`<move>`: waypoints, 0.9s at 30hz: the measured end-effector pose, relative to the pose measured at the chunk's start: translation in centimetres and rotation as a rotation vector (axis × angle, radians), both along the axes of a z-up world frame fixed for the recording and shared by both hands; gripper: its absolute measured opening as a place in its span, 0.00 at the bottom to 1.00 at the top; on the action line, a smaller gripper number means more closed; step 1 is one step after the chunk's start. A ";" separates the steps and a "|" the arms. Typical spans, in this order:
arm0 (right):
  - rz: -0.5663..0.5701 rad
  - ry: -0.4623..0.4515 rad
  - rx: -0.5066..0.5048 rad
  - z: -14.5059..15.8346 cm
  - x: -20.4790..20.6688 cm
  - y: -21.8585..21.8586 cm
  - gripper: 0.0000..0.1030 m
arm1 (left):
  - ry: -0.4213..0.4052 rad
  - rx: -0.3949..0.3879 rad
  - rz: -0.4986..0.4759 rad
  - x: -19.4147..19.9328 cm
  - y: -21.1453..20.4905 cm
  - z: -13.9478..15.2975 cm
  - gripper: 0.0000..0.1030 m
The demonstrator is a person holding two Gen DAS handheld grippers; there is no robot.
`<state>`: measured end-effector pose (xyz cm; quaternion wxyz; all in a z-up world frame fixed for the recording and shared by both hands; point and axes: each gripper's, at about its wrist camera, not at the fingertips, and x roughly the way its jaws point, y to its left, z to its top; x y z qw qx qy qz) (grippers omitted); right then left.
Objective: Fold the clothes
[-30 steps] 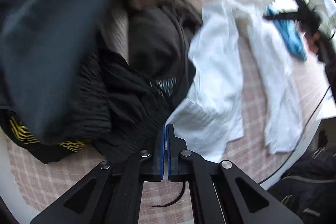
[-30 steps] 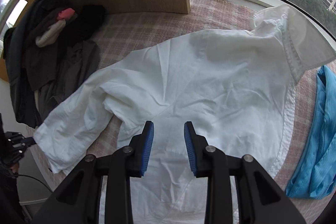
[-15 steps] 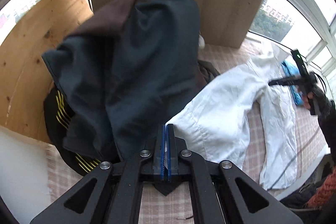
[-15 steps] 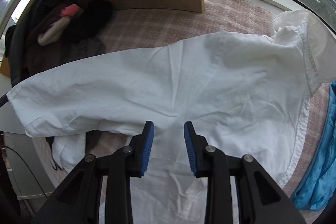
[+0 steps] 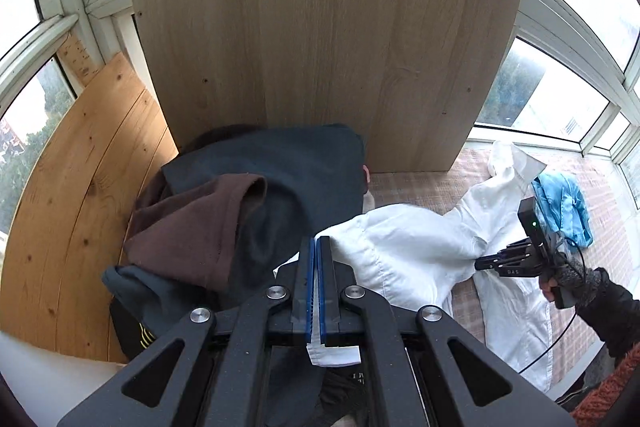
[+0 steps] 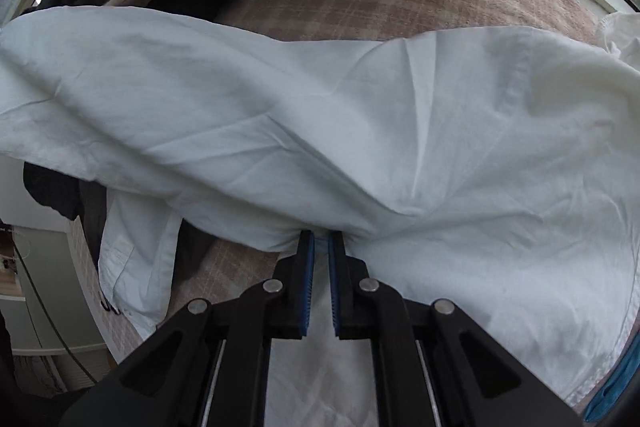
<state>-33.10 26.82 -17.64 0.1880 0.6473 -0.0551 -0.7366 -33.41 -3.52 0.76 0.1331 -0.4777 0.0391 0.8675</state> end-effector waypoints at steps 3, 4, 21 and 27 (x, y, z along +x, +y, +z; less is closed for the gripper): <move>-0.004 0.026 -0.089 2.8 0.0 1.4 0.07 | -0.015 0.003 -0.015 0.0 -1.5 0.2 0.01; -0.015 0.051 -0.089 3.7 -0.5 1.9 0.07 | -0.024 0.006 -0.015 0.7 -1.7 0.1 0.01; -0.238 0.038 -0.065 -1.6 -7.4 3.8 0.00 | -0.076 0.153 -0.195 10.9 4.6 1.3 0.01; -0.237 0.013 -0.149 1.3 -5.2 5.6 0.04 | -0.128 0.261 -0.404 16.2 13.6 0.6 0.01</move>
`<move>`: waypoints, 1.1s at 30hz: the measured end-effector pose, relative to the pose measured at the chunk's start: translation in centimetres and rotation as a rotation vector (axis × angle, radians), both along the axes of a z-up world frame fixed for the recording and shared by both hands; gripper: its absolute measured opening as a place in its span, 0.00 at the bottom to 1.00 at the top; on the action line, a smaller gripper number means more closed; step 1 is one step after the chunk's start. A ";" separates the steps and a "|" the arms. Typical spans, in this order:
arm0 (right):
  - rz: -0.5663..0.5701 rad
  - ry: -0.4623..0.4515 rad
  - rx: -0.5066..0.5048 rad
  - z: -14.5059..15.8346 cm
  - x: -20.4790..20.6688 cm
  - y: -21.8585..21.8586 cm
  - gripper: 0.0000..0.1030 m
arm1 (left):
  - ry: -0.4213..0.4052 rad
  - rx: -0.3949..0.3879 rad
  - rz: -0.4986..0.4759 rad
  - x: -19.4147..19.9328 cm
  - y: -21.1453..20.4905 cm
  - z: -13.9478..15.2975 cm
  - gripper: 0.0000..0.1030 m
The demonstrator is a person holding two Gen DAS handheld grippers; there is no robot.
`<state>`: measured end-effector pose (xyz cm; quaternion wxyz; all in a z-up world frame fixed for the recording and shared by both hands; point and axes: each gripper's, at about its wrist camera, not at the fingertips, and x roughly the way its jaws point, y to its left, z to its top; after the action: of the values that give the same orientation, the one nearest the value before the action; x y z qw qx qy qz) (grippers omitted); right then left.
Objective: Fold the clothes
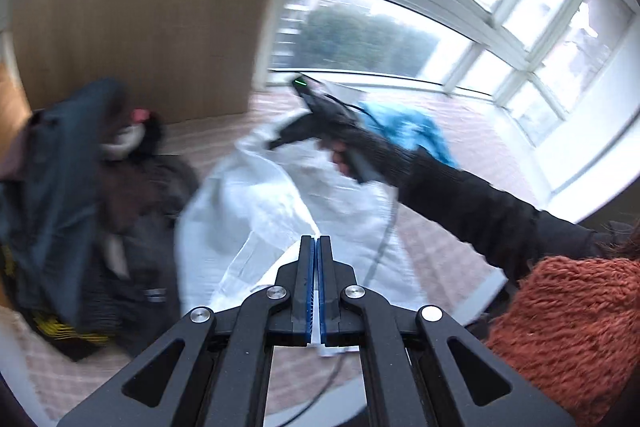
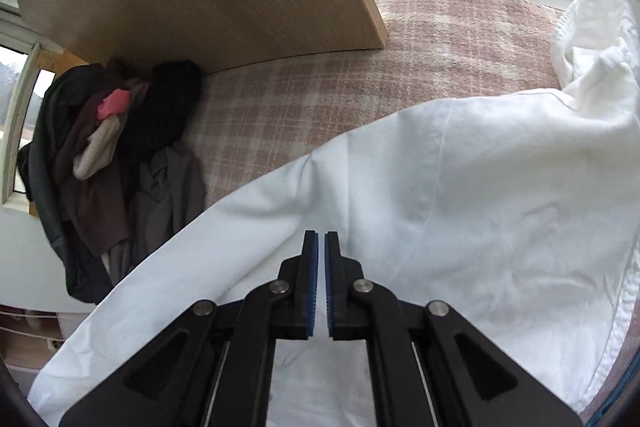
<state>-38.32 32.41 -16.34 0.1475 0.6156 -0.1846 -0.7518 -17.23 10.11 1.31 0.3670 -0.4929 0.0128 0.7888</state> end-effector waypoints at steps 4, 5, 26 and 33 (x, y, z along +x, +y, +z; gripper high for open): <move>-0.004 0.009 -0.038 3.3 2.9 1.8 0.06 | -0.089 0.019 -0.173 3.7 8.0 -4.5 0.01; -0.007 0.025 -0.025 4.3 3.7 2.3 0.07 | -0.114 0.023 -0.216 4.7 10.0 -5.7 0.01; 0.036 -0.084 0.067 1.2 7.9 2.1 0.16 | -0.126 -0.208 -0.456 15.7 22.3 -14.6 0.03; -0.042 -0.025 0.075 3.1 10.6 6.0 0.20 | -0.189 -0.160 -0.358 14.8 19.1 -14.0 0.16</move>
<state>-27.75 38.42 -13.27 0.1063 0.6259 -0.1711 -0.7535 -2.43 29.26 -12.69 0.4606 -0.5819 0.1285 0.6578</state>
